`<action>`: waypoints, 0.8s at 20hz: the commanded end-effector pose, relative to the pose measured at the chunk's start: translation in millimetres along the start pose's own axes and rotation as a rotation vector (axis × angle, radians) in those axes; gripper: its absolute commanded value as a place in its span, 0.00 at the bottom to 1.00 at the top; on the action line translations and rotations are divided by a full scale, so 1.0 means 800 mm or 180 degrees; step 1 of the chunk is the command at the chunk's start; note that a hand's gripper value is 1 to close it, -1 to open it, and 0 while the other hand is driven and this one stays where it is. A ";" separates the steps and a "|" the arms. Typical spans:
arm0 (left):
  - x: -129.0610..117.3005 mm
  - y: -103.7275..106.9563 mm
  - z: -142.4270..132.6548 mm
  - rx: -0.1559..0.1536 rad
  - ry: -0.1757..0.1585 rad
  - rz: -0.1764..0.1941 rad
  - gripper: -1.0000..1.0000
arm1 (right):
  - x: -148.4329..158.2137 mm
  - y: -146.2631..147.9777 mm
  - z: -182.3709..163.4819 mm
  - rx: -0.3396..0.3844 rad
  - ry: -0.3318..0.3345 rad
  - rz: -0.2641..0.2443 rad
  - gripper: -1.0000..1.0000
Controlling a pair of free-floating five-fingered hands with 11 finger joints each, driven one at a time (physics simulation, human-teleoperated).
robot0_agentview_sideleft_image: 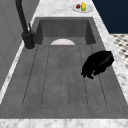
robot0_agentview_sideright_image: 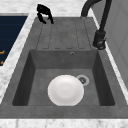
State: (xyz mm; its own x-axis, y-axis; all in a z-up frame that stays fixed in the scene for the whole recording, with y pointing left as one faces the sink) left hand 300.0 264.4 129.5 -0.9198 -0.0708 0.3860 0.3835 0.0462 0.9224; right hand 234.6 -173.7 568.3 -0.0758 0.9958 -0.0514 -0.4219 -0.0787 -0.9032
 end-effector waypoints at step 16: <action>0.000 0.000 0.000 0.0000 0.0000 0.0000 0.50 | -0.092 0.114 0.007 0.0072 -0.0531 0.0008 1.00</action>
State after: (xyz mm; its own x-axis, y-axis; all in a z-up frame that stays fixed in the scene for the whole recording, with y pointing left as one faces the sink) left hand 300.0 264.4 129.5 -0.9198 -0.0708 0.3860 0.3835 0.0462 0.9224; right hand 191.9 -238.3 502.2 -0.1794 0.9835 0.0222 -0.4510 -0.0622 -0.8903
